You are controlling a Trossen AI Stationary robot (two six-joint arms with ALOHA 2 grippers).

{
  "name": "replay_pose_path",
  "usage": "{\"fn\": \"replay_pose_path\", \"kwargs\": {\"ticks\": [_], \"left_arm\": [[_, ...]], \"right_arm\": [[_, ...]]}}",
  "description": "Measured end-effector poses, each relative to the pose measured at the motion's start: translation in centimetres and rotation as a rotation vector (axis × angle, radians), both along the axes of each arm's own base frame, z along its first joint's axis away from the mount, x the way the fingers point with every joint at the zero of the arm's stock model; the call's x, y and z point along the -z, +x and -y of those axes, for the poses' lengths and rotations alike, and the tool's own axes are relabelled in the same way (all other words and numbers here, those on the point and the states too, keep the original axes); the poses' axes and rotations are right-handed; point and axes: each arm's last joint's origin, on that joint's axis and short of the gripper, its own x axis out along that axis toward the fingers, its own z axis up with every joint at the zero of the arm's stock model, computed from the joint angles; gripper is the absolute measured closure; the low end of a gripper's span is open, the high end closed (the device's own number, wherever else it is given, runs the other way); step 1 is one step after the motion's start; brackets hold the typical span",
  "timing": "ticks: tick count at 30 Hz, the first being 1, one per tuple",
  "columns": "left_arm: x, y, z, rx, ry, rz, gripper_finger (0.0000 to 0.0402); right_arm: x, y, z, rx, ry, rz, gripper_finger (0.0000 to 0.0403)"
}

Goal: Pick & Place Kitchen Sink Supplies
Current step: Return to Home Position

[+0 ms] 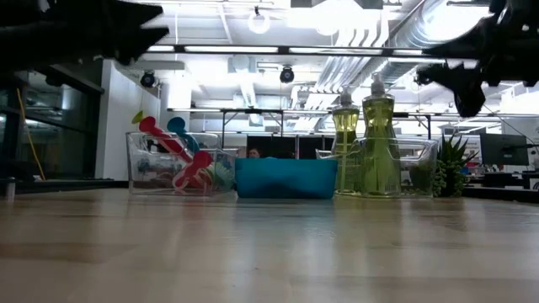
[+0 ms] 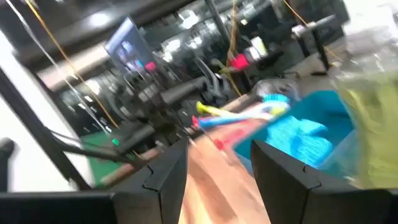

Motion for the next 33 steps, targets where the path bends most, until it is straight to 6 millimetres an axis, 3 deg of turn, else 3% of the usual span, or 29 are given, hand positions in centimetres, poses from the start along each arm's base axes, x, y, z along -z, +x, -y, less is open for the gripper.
{"fn": "replay_pose_path", "kwargs": {"ticks": [5, 15, 24, 33], "left_arm": [[-1.0, -1.0, -1.2, -0.006, 0.087, 0.12, 0.0046], [-1.4, -2.3, -1.7, 0.064, 0.142, 0.107, 0.0046], [-1.3, -3.7, -1.7, -0.027, 0.111, 0.074, 0.0046], [-0.7, -4.5, -1.7, -0.04, 0.058, 0.027, 0.0046]], "right_arm": [[-0.8, -0.3, 0.0, -0.035, 0.003, -0.054, 0.0234], [-4.1, -1.8, 0.2, -0.016, -0.047, -0.102, 0.0234], [-2.2, -0.6, -0.1, -0.045, -0.047, 0.022, 0.0234], [-0.6, -0.2, -0.1, -0.028, -0.02, -0.031, 0.0234]]}}
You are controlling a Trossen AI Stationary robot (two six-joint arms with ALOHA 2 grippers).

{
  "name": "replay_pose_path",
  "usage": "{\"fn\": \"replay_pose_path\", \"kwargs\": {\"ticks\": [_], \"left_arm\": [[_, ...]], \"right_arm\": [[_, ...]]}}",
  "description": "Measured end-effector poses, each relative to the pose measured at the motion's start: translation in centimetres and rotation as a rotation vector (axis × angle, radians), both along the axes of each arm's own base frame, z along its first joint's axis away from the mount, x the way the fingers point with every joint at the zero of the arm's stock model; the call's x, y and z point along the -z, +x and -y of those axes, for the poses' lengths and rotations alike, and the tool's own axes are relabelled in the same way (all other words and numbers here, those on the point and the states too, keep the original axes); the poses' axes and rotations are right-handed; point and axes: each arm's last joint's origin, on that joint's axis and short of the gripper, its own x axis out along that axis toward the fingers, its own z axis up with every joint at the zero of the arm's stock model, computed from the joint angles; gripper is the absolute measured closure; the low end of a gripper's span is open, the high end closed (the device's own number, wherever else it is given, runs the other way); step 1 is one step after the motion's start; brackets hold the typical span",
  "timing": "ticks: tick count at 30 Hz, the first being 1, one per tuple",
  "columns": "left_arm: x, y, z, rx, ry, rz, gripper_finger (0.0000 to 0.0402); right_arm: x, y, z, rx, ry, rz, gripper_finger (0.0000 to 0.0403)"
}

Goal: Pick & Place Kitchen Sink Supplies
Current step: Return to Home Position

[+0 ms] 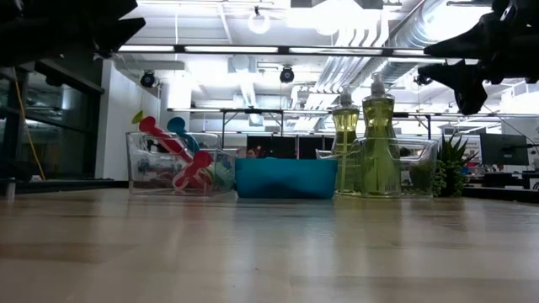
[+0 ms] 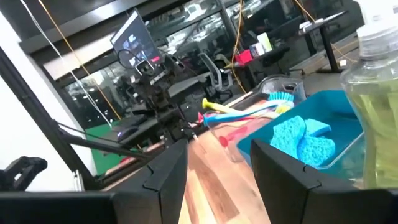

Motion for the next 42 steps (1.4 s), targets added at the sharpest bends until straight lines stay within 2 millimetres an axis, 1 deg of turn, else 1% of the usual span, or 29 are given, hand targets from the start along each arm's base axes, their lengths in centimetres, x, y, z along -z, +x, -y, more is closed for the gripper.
{"fn": "replay_pose_path", "kwargs": {"ticks": [5, 12, 19, 42], "left_arm": [[0.4, -0.1, 0.0, 0.008, -0.04, -0.038, 0.0046], [1.0, 0.2, -0.1, 0.009, -0.093, -0.093, 0.0046], [1.7, 0.4, -0.1, 0.013, -0.111, -0.161, 0.0046], [4.3, 0.8, -0.2, 0.002, -0.153, -0.436, 0.0046]], "right_arm": [[0.3, 0.0, 0.0, 0.011, -0.022, -0.032, 0.0234], [0.9, 0.1, -0.1, -0.034, -0.057, -0.104, 0.0234], [0.9, 0.1, -0.1, -0.014, -0.023, -0.099, 0.0234], [0.9, 0.1, 0.0, -0.012, -0.021, -0.098, 0.0234]]}}
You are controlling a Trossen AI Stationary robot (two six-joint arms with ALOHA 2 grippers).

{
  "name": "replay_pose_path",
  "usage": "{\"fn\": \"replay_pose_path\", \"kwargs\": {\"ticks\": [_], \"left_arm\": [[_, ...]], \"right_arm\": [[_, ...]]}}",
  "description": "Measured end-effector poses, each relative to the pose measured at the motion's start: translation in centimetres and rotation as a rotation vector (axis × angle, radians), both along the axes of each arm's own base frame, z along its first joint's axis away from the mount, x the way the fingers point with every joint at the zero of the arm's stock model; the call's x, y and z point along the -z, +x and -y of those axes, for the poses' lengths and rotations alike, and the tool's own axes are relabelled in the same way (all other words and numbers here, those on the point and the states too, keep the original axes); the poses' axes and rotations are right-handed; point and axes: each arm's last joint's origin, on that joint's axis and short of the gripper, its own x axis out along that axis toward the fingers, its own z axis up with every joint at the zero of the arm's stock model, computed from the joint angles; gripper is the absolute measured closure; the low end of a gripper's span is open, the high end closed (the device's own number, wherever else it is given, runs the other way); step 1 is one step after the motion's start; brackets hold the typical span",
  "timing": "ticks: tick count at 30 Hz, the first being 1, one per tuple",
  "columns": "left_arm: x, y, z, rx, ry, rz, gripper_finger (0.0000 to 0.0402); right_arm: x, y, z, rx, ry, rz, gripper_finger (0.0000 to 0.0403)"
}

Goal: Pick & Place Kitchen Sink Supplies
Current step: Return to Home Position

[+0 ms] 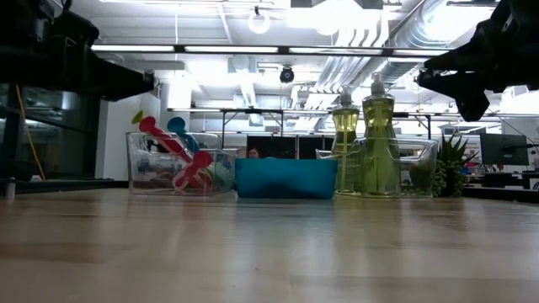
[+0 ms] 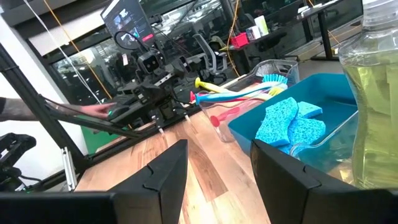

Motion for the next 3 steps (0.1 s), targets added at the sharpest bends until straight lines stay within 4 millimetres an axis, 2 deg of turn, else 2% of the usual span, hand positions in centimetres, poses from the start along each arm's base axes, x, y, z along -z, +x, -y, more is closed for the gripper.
{"fn": "replay_pose_path", "kwargs": {"ticks": [3], "left_arm": [[0.18, 0.0, 0.0, 0.0, -0.003, -0.019, 0.0046]], "right_arm": [[0.0, 0.0, 0.0, 0.0, -0.001, 0.0, 0.0234]]}}
